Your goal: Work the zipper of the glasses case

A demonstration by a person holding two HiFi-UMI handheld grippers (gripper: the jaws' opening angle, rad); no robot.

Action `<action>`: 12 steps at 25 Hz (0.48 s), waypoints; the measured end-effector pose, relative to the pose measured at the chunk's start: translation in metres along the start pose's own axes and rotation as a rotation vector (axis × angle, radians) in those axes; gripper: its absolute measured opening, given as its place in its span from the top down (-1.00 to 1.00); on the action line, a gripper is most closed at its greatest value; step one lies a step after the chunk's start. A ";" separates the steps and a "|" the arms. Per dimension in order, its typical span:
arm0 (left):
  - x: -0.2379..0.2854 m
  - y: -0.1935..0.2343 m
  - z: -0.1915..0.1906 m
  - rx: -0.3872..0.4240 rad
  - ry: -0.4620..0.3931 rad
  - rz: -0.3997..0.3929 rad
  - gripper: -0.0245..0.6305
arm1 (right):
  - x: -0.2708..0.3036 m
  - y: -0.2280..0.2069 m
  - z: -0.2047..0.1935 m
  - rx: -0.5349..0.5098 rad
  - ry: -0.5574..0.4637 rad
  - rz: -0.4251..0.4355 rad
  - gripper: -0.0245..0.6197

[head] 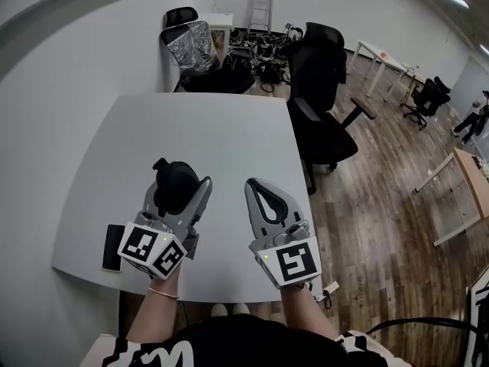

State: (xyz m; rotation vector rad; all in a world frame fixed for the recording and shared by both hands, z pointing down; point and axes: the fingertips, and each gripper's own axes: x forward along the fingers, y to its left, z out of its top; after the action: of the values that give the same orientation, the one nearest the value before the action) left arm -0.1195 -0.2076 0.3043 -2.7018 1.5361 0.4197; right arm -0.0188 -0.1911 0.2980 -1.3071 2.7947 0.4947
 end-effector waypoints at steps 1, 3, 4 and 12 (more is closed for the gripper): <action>0.000 0.000 -0.008 0.010 0.025 0.008 0.10 | 0.001 0.000 0.001 0.004 -0.001 -0.001 0.90; 0.001 0.000 -0.024 0.010 0.062 0.017 0.10 | 0.002 0.001 -0.001 0.015 0.002 -0.001 0.90; 0.000 0.000 -0.029 0.007 0.068 0.020 0.10 | 0.002 0.001 -0.003 0.021 0.008 0.003 0.90; 0.005 -0.004 -0.032 0.019 0.066 0.017 0.10 | 0.008 0.010 -0.012 0.036 0.033 0.029 0.90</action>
State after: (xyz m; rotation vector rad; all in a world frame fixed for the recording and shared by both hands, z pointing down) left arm -0.1064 -0.2137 0.3340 -2.7163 1.5717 0.3168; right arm -0.0307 -0.1946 0.3108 -1.2811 2.8394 0.4262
